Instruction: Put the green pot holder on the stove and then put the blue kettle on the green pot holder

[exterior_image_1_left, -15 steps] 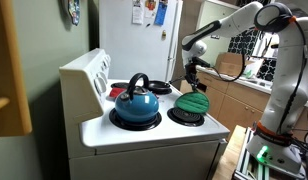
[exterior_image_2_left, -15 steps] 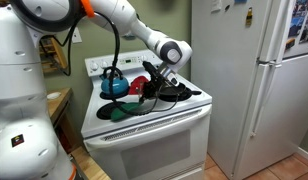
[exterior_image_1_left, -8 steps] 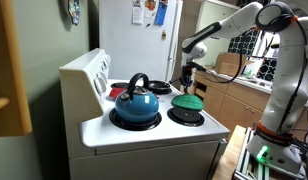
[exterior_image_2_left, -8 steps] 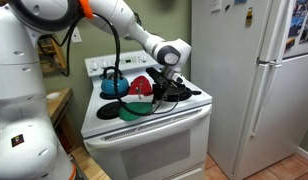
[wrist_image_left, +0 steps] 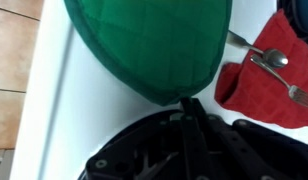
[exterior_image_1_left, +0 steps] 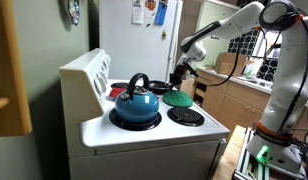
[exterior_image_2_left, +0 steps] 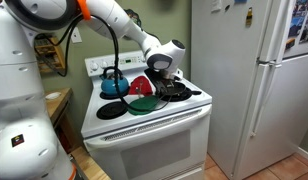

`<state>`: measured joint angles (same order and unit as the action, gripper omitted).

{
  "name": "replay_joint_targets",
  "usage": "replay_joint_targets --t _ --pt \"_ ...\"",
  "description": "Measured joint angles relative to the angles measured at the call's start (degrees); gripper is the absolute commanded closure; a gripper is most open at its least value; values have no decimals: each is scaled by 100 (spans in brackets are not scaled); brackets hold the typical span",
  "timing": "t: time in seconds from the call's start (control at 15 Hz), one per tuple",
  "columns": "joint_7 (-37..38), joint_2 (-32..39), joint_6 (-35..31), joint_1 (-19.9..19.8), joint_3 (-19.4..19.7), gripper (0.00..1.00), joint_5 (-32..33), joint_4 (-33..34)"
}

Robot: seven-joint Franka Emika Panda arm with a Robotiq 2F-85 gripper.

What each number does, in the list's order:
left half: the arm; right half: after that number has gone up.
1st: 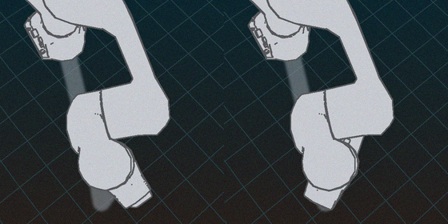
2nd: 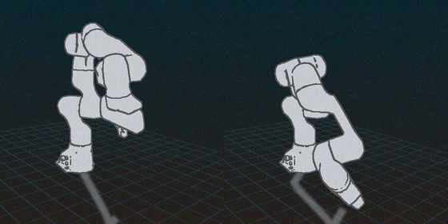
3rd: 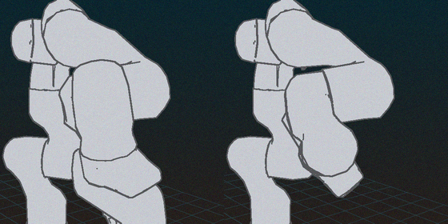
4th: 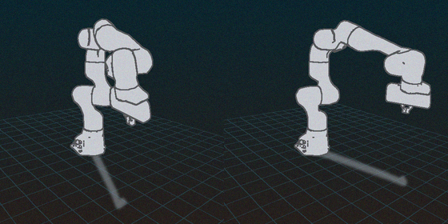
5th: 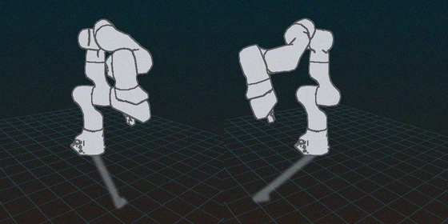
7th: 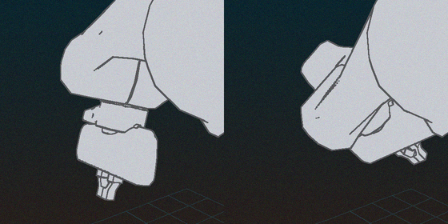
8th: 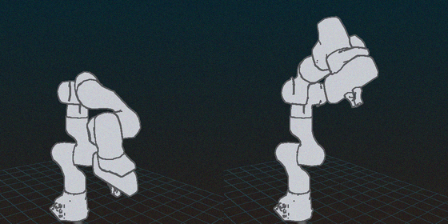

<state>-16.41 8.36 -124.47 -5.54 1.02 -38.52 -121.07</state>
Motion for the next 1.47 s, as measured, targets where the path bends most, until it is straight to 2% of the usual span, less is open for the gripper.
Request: replay_joint_targets --t 0.27,0.47,0.8,1.47 --pt "-750 -32 -78 28 -133 99 -828 -85" --pt "-1058 -33 -77 40 -143 99 -1020 -123" --pt "-1093 -61 -52 37 -113 99 -892 -220" --pt "-1240 -192 -247 33 -34 99 -195 -240"
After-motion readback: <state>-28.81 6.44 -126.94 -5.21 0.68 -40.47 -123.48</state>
